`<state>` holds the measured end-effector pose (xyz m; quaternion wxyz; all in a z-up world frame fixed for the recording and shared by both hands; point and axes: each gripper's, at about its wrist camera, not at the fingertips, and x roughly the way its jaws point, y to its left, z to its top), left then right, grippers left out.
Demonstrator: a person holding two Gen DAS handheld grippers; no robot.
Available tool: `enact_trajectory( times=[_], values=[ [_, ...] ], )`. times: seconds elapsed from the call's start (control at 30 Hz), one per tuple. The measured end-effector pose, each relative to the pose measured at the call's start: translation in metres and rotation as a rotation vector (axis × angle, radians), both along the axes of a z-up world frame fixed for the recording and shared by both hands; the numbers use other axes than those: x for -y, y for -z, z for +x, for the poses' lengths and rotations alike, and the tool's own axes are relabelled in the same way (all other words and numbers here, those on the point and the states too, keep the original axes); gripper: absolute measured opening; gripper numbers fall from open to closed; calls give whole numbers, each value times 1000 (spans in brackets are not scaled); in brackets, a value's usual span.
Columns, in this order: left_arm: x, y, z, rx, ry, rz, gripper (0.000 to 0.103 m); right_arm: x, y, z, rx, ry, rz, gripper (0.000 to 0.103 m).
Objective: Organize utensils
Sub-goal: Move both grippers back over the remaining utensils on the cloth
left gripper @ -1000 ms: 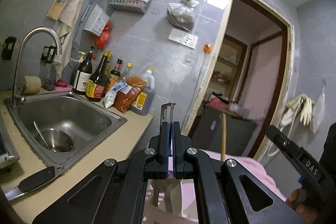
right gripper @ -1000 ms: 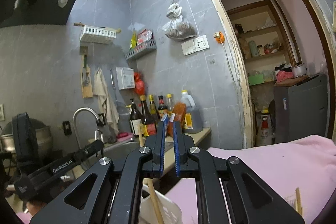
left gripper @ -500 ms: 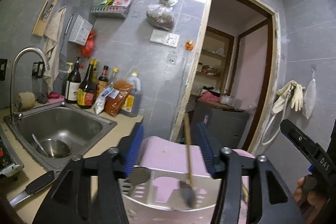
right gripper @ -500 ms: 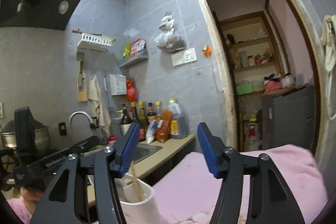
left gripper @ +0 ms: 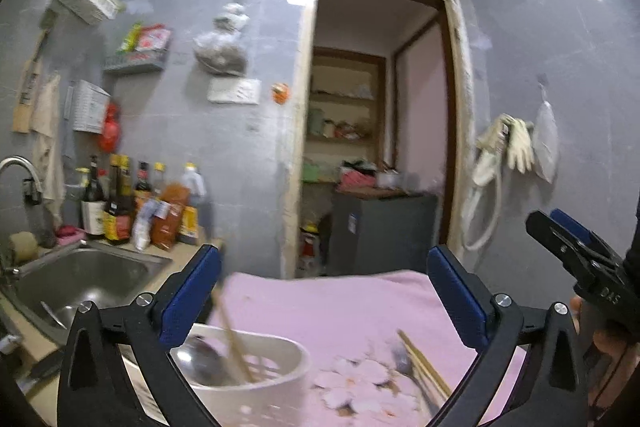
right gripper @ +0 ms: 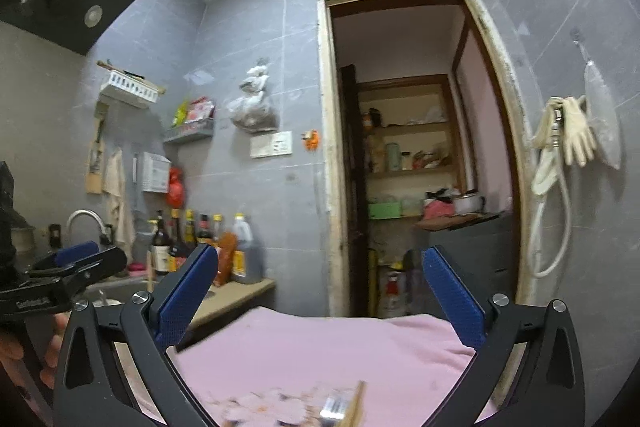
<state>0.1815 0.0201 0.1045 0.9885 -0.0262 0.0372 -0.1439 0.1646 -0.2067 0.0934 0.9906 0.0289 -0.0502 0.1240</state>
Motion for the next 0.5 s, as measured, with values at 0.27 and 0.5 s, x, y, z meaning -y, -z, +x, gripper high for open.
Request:
enact_trajectory(
  times=[0.27,0.5],
  values=[
    [42,24,20,-139,90,18,101,43,20,3,-74,56,-37,103],
    [74,55,44,-282,159,74,101,68,45,20,-196,48,-45,103]
  ],
)
